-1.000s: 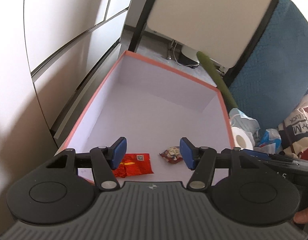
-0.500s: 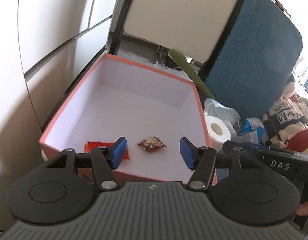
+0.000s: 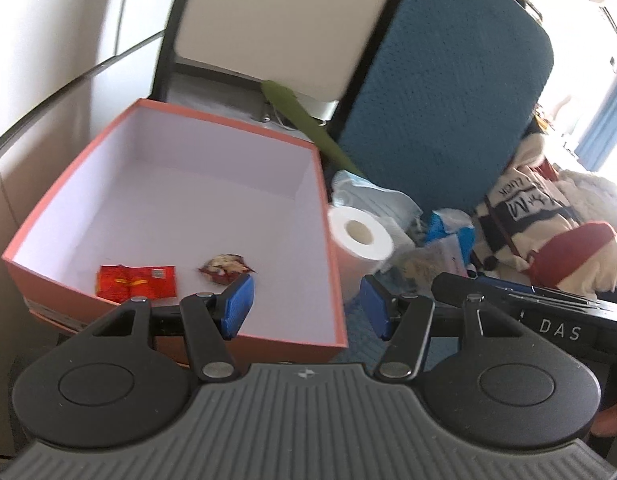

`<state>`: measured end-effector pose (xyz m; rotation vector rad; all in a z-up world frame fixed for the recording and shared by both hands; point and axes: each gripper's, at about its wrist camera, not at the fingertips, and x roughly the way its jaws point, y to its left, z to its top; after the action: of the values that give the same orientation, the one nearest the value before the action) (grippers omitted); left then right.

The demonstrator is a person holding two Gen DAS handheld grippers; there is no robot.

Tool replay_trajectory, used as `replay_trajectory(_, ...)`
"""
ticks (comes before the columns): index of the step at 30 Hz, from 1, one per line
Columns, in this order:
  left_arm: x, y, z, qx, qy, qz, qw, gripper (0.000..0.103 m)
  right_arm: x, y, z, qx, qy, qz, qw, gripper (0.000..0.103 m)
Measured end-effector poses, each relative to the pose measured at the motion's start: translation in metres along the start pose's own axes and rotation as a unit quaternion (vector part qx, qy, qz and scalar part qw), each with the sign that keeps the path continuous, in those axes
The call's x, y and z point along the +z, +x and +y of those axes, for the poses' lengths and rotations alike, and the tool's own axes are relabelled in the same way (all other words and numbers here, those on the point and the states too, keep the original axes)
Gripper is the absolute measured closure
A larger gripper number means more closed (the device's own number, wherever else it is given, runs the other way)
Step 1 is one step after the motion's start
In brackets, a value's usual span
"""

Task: Organize soft objects
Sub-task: 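Move both tools back toward the items on the chair seat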

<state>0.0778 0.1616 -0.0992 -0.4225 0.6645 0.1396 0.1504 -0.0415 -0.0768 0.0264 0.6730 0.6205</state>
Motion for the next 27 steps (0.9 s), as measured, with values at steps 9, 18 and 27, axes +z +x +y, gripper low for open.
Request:
replay_trajectory(9,-0.012,0.009,-0.031,-0.026,0.017,0.013,0.9994,0.038,-0.019,-0.021,-0.034,-0.037,0.021,-0.004,0.999,0.037)
replay_trajectory(18,-0.023,0.017,-0.062,-0.042,0.036,0.024,0.9982,0.038,-0.028,-0.035,-0.065,-0.058,0.044,-0.015,0.997,0.037)
replay_trajectory(27,-0.026,0.027,-0.084,-0.055,0.043,0.027,0.9972,0.038,-0.035,-0.047,-0.09,-0.075,0.049,-0.023,0.996,0.037)
